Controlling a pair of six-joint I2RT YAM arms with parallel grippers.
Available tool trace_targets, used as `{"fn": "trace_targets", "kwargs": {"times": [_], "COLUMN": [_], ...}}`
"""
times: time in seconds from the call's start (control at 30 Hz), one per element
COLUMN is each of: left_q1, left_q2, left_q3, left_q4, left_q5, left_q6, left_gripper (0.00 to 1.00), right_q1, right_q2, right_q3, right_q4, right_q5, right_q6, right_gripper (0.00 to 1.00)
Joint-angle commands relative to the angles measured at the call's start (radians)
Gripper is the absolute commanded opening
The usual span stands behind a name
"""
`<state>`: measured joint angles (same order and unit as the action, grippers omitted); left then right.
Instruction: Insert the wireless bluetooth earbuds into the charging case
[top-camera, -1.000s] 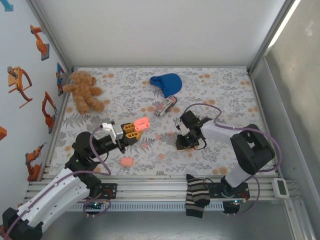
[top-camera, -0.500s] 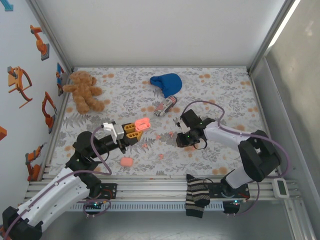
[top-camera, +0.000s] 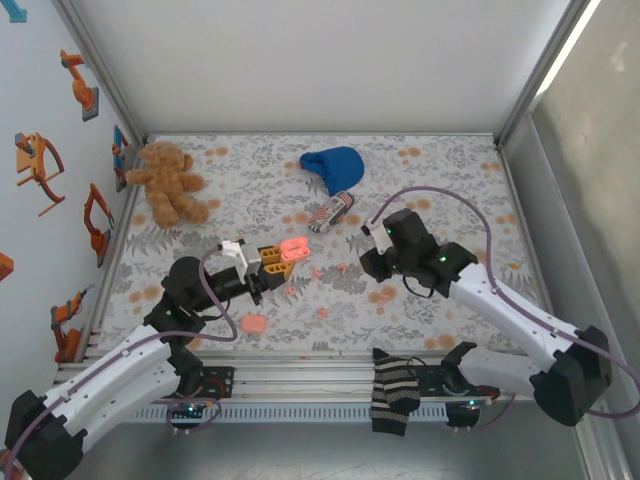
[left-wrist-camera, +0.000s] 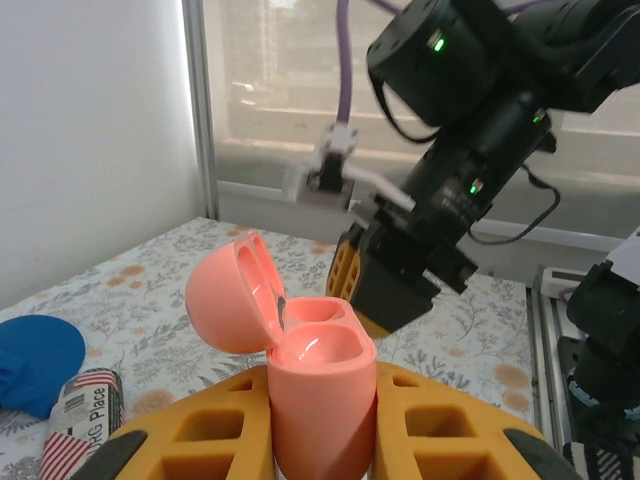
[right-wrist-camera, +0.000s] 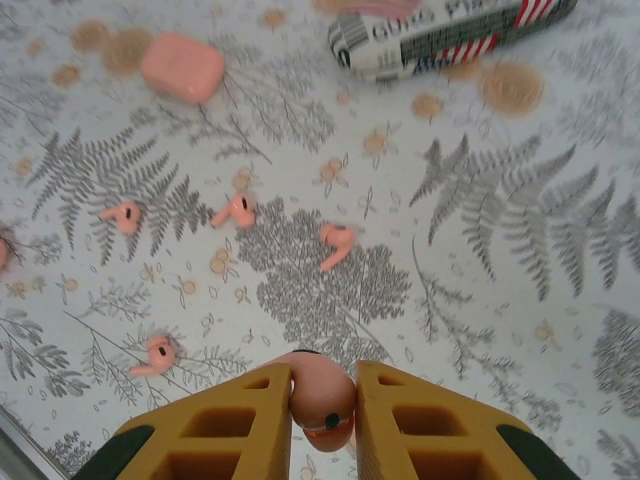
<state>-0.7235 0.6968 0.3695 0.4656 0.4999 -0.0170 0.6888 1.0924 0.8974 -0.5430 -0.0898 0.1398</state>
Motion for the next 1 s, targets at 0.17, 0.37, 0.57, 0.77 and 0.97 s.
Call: {"fn": "trace_targets", "kwargs": {"times": [0.17, 0.37, 0.57, 0.77, 0.97], "left_q1": [-0.037, -0.053, -0.071, -0.079, -0.087], "left_q2": [0.164, 0.323, 0.429, 0.460, 0.455], "left_q3": [0.028, 0.057, 0.107, 0.124, 0.118], "left_q4": [0.192, 0.374, 0.451, 0.471, 0.471], "left_q5": [-0.007, 0.012, 0.043, 0.064, 0.068], "left_q6": [-0.047, -0.091, -0.101, -0.106, -0.106], "left_gripper": [0.00, 0.00, 0.00, 0.00, 0.00], "right_q1": [0.074, 0.176, 0.285, 0.343, 0.363], "right_q2": [-0.134, -0.152, -0.099, -0.041, -0.005], "right_q3": [0.145, 0.223, 0.275, 0.288, 0.290], "right_q4": [-0.009, 0.038, 0.048, 0.082, 0.130], "right_q5": [0.077, 0.115, 0.207, 0.279, 0.286], "right_q6": [-0.192, -0.284, -0.362, -0.409, -0.419], "right_gripper": [0.21, 0.21, 0.21, 0.21, 0.21]}}
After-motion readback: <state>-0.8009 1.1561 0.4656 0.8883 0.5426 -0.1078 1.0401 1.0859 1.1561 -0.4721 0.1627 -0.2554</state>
